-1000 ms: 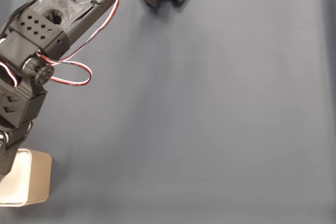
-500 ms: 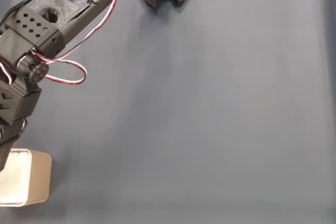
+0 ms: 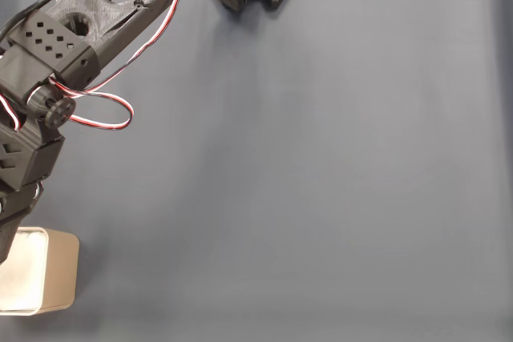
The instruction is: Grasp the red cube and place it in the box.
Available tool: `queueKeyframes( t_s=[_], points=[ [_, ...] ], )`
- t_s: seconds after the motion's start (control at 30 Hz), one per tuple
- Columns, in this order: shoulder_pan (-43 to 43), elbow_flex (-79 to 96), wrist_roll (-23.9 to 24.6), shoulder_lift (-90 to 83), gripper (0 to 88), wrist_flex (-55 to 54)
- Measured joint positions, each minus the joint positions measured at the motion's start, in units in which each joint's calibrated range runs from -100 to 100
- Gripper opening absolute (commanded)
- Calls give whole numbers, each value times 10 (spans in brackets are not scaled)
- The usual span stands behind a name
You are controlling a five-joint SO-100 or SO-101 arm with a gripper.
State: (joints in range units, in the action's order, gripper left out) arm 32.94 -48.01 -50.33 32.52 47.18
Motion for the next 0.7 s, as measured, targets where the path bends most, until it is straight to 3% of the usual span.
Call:
queueKeyframes(
  t_s=[0.7],
  points=[
    [-13,0,-7,0,33,-16]
  ],
)
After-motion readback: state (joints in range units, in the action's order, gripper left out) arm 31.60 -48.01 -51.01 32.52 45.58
